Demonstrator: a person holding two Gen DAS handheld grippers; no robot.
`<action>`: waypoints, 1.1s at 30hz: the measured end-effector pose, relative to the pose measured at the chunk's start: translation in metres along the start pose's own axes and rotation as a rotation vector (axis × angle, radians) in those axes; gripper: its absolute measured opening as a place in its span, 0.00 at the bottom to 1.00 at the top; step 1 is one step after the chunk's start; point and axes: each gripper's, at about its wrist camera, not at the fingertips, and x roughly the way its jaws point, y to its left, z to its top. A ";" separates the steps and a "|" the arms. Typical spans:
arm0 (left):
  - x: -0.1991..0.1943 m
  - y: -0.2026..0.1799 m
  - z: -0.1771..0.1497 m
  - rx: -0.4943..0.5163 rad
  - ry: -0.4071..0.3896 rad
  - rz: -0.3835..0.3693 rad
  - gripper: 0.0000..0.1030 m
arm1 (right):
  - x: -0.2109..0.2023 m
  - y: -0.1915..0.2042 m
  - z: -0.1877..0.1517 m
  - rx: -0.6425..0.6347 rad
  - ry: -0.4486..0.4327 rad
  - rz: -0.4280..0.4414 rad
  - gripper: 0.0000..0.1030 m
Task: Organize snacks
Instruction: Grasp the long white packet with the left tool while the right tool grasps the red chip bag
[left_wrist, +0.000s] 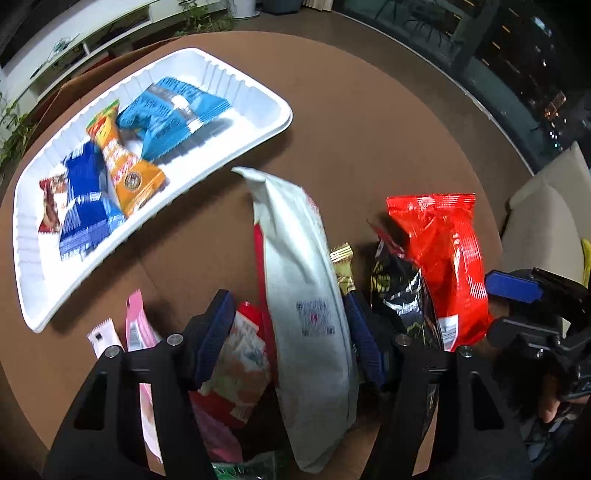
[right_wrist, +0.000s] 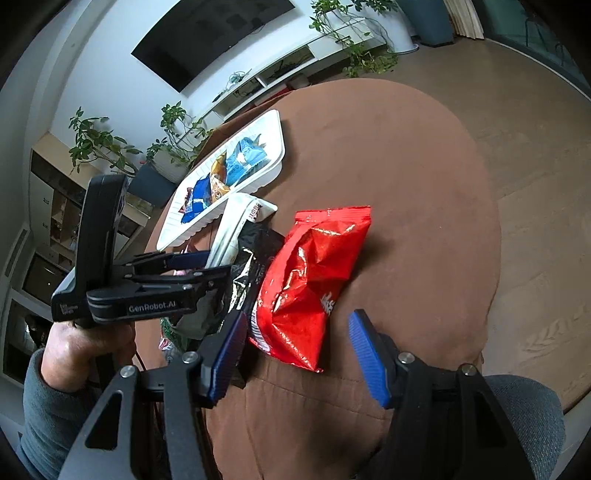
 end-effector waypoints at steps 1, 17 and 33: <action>0.002 0.000 0.006 0.006 0.000 -0.003 0.50 | 0.001 0.000 0.000 0.000 0.003 0.001 0.60; 0.003 0.030 0.012 -0.012 -0.003 0.026 0.44 | 0.000 -0.005 0.001 0.008 0.004 0.005 0.60; 0.017 0.026 0.028 0.033 0.048 0.065 0.40 | 0.006 0.003 0.002 -0.021 0.016 -0.029 0.60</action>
